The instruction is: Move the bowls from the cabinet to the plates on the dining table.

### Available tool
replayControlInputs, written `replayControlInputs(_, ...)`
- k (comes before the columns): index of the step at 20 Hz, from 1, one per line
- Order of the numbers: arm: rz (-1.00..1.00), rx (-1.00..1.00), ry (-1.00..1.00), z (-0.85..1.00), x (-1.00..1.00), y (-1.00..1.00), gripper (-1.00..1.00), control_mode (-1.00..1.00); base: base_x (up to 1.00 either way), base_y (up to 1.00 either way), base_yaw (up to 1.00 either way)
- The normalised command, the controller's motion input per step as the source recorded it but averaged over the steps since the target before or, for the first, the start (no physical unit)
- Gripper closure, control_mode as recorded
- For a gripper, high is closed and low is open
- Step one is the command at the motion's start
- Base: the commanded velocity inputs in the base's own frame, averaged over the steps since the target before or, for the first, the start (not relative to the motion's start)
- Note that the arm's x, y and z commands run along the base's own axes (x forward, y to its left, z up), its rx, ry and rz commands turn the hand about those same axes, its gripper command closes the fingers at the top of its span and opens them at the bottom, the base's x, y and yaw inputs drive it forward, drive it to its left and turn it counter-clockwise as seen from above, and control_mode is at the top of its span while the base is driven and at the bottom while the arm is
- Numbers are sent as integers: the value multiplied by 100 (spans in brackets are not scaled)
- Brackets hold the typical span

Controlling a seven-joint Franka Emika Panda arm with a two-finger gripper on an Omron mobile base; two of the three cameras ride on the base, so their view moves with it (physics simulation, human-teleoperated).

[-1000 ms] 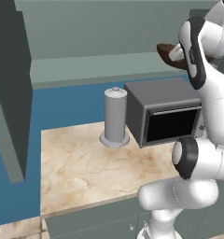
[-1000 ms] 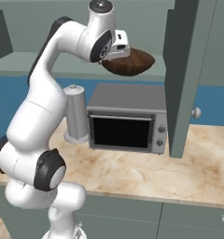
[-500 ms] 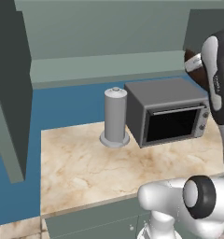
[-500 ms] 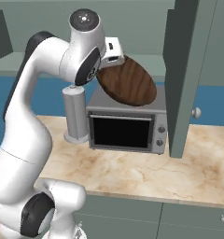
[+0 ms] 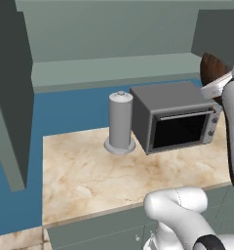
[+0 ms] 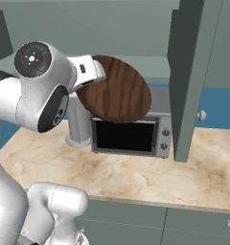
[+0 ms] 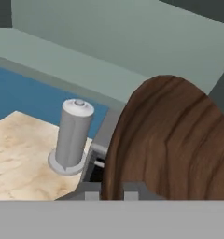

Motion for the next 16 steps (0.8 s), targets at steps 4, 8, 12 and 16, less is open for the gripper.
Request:
replayControlInputs(4, 1, -17, 0, 2, -99, 33, 100, -100, 0, 0, 0)
replayControlInputs(8, 2, -21, 7, 12, -89, 20, 100, -100, 0, 0, 0)
replayControlInputs(12, 6, -24, 24, 0, -34, 24, 100, -100, 0, 0, 0)
replayControlInputs(16, 7, -18, 38, -10, -5, 37, 100, -100, 0, 0, 0)
